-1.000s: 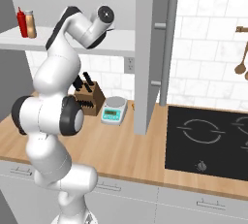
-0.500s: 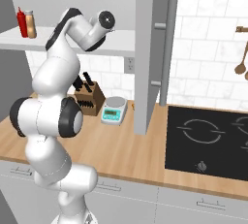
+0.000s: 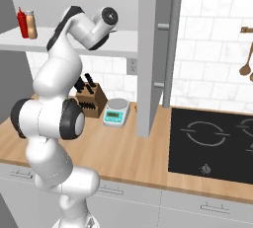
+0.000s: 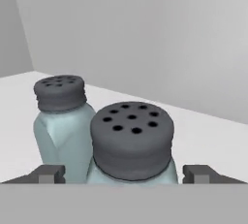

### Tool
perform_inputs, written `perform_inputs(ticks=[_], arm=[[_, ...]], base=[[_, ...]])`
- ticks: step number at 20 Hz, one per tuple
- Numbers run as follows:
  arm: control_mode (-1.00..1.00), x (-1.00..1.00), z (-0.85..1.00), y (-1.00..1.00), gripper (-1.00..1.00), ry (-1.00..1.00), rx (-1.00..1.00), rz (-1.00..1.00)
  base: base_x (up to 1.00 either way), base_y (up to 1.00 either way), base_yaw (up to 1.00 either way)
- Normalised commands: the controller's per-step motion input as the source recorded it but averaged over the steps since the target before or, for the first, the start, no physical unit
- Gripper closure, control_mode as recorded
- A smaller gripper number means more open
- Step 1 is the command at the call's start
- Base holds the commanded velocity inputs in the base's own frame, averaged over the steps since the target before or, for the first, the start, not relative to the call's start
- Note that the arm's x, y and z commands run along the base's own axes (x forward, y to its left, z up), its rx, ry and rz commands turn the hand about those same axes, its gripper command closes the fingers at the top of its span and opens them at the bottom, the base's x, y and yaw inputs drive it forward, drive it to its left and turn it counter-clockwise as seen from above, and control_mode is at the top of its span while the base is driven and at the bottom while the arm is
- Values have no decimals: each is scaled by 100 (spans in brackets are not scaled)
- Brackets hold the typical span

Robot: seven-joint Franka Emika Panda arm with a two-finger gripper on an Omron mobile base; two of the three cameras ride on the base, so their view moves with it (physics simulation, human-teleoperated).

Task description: Put the shaker and condiment bottle from the counter next to their counterparts in the cabinet.

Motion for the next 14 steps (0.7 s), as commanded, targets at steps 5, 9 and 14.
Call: perform_inputs(ticks=[5,9,14], arm=[[-100,-35,15,0,-100,6,5,0],[-100,-67,19,0,-100,0,7,0],[-100,-72,4,0,-100,0,4,-1]], base=[[0,0,0],[0,0,0],[0,0,0]])
